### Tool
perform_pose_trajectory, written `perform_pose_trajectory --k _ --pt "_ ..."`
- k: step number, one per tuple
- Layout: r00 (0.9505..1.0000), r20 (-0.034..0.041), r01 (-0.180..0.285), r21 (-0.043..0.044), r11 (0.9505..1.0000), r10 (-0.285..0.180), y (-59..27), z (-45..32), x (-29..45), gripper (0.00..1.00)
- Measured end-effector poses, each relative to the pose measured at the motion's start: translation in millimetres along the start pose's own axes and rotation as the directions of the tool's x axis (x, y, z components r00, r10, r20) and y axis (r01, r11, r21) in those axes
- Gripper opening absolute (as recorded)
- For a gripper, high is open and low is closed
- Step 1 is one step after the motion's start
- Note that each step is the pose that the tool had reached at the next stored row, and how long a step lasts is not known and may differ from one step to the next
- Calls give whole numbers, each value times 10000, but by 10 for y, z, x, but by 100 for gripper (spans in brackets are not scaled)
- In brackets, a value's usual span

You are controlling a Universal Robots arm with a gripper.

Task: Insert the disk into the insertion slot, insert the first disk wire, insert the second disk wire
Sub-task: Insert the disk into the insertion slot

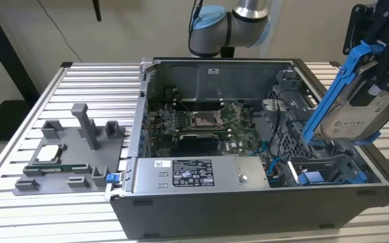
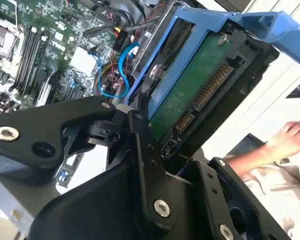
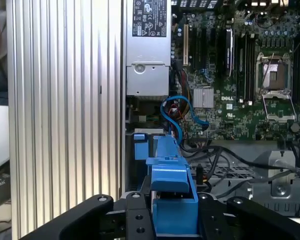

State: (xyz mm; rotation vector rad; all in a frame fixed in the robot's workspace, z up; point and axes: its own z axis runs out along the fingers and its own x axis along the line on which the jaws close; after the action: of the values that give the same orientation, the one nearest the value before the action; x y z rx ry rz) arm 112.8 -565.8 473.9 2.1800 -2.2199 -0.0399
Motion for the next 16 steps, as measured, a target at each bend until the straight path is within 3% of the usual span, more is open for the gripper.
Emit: perform_pose_trajectory --k 16 --pt "10000 2 -1 0 10000 1 -49 289 2 0"
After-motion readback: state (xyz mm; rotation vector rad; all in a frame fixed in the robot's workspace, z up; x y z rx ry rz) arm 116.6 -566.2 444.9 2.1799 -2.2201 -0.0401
